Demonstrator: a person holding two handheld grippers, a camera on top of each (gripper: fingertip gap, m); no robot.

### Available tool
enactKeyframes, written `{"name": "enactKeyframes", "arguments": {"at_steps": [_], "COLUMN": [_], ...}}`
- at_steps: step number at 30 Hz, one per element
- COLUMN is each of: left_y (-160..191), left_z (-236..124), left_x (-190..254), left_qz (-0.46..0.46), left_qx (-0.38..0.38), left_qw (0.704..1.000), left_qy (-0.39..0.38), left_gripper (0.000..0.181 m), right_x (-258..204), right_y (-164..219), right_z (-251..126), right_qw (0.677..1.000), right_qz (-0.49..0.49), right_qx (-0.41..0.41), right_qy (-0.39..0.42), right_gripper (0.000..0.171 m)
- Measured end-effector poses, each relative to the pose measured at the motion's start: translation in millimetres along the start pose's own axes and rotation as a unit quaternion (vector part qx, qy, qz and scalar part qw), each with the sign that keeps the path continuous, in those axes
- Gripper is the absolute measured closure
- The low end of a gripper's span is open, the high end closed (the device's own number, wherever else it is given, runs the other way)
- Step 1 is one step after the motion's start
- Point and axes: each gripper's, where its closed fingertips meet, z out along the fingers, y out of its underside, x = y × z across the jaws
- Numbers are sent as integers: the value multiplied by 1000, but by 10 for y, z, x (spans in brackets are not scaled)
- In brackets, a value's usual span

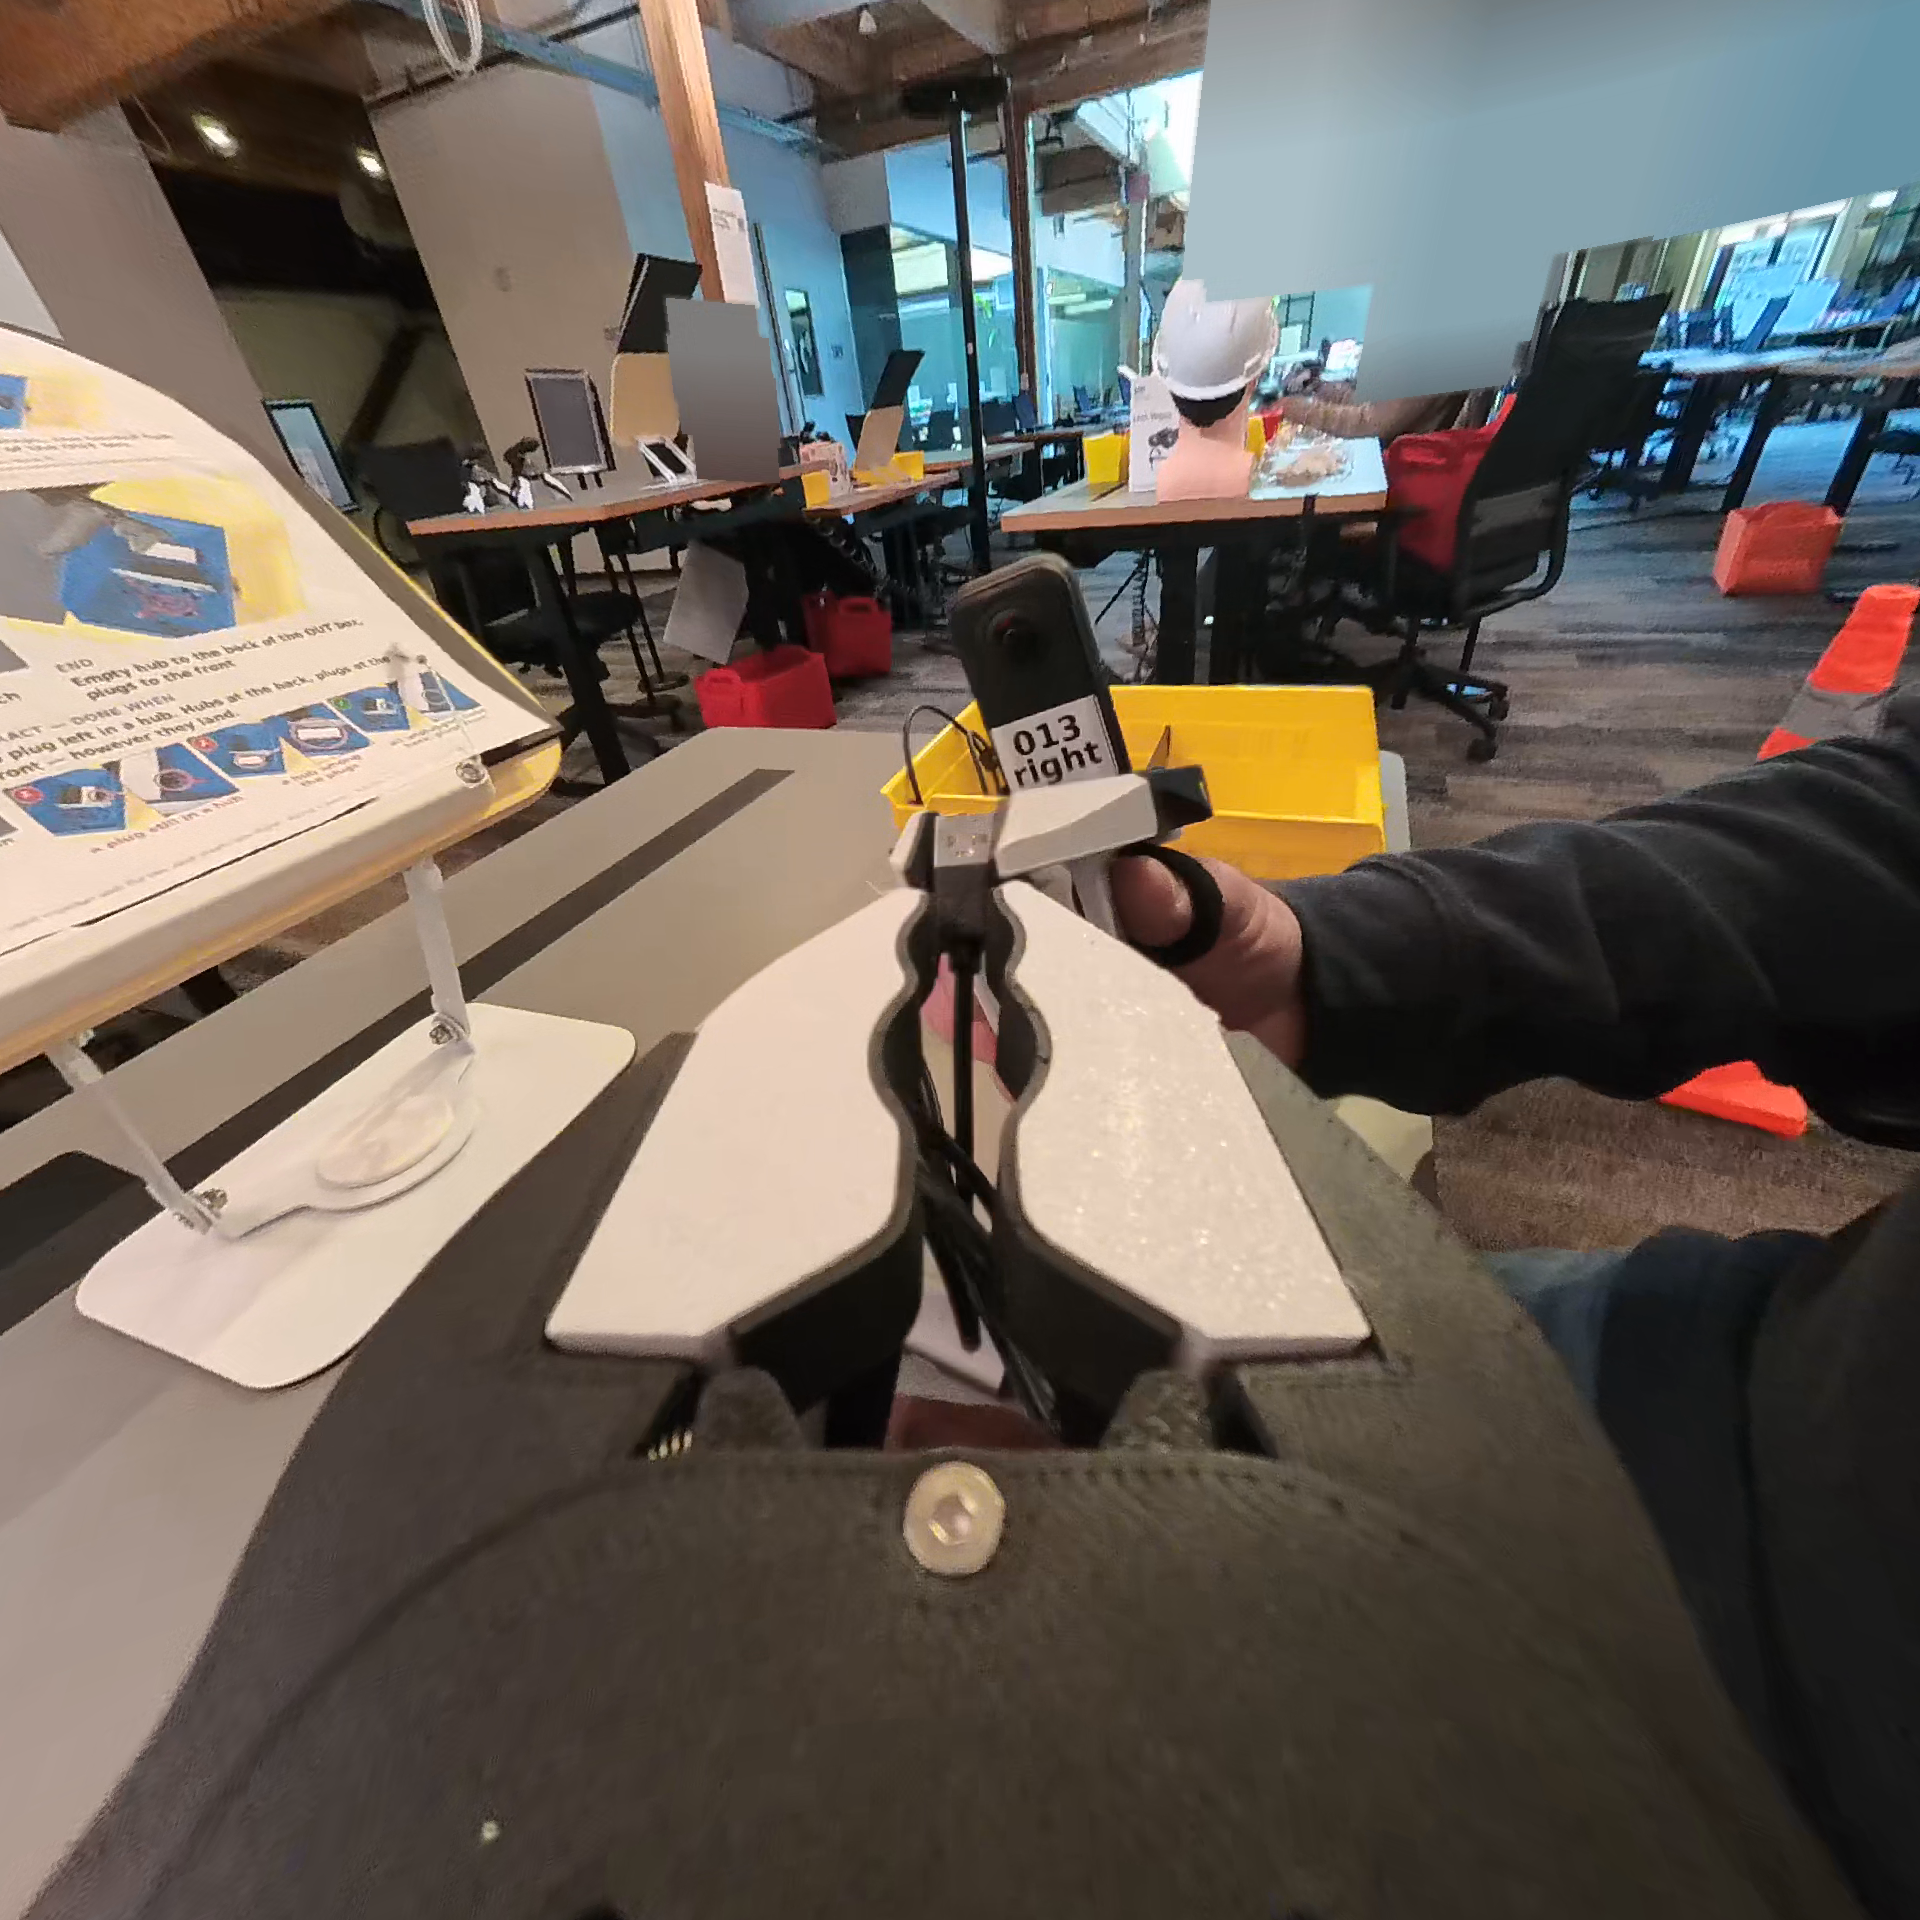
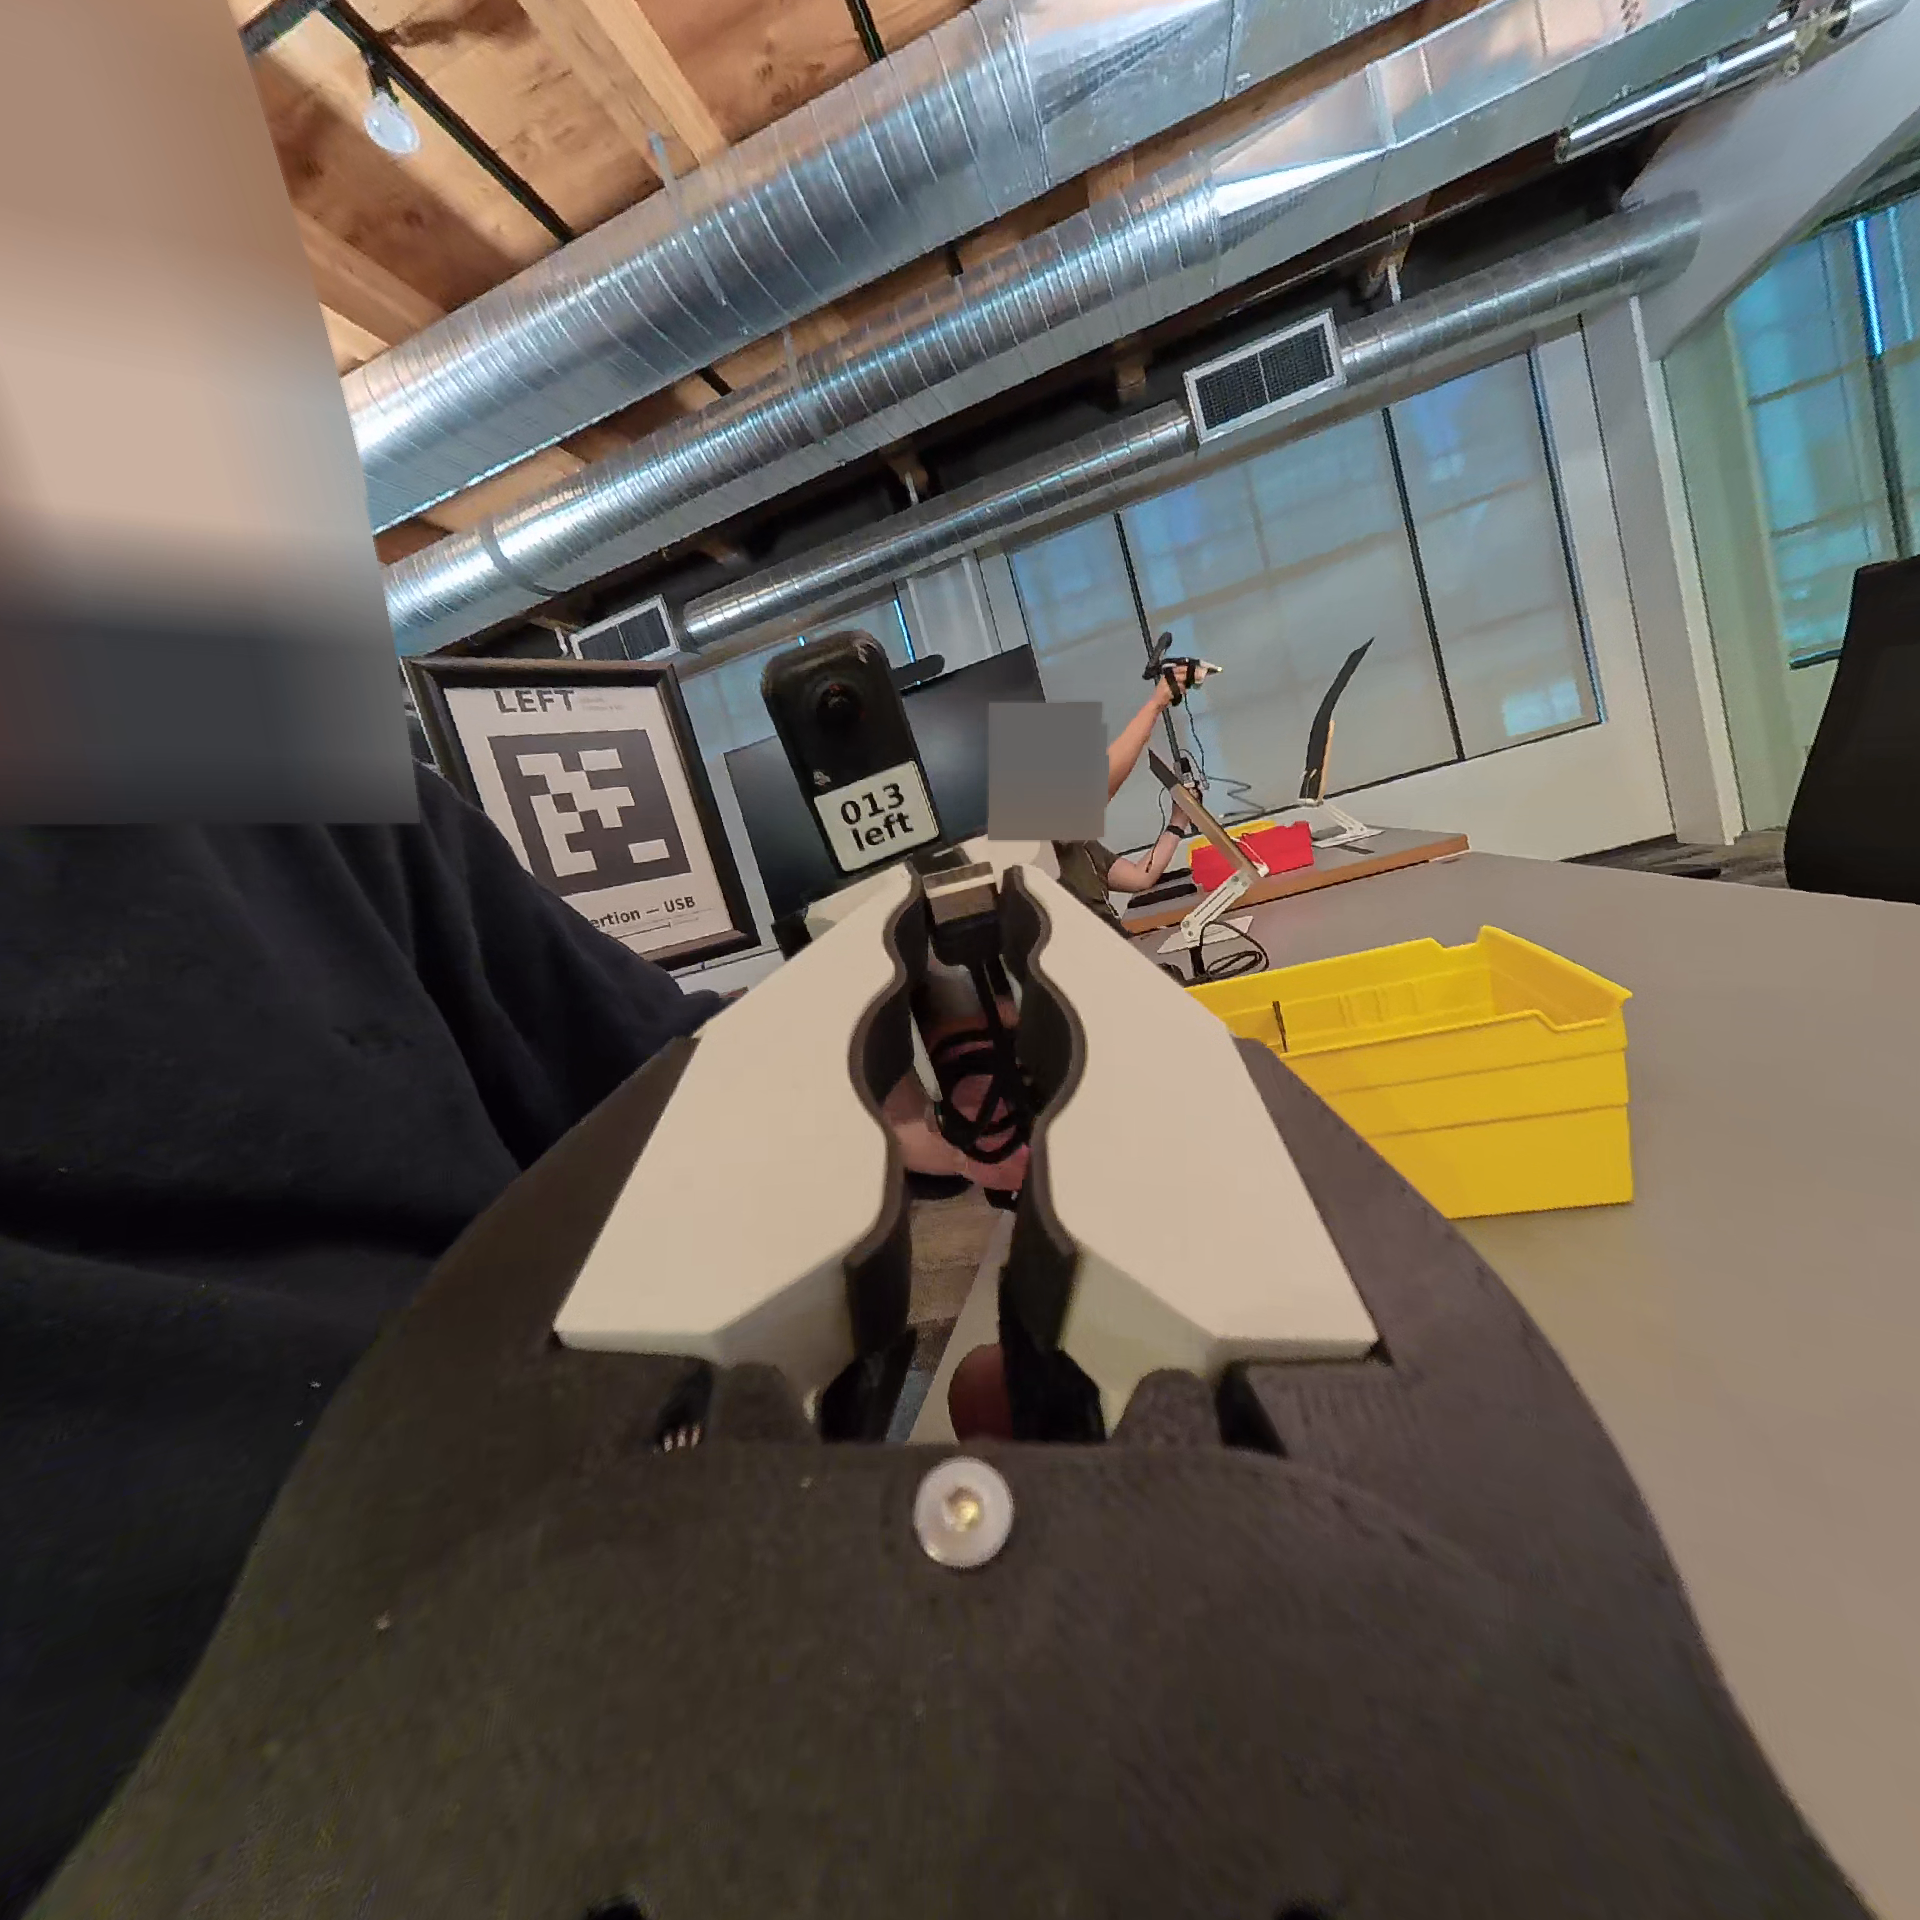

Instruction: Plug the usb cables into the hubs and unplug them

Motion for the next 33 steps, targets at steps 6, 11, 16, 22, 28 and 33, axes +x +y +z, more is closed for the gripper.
{"name": "enactKeyframes", "arguments": {"at_steps": [6,11,16,22,28,33], "left_y": [67,90,54,7,0,48], "left_z": [-5,47,39,32,29,30], "left_x": [19,25,24,14,20,16], "left_qz": [-32,-41,-47,-45,-51,-35], "left_qx": [2,0,15,24,22,-16], "left_qw": [999,999,999,999,998,999], "left_qy": [16,10,6,1,4,12], "left_gripper": [157,166,167,167,167,167], "right_x": [-16,-12,-21,-13,-17,5], "right_y": [-62,-10,-23,-40,-29,27], "right_z": [2,26,32,3,0,-17], "right_qw": [1000,1000,1000,999,999,1000], "right_qz": [2,9,13,21,29,4], "right_qx": [16,16,24,33,36,-16], "right_qy": [-4,-7,-11,-15,-23,-8], "right_gripper": [160,160,160,160,160,159]}}
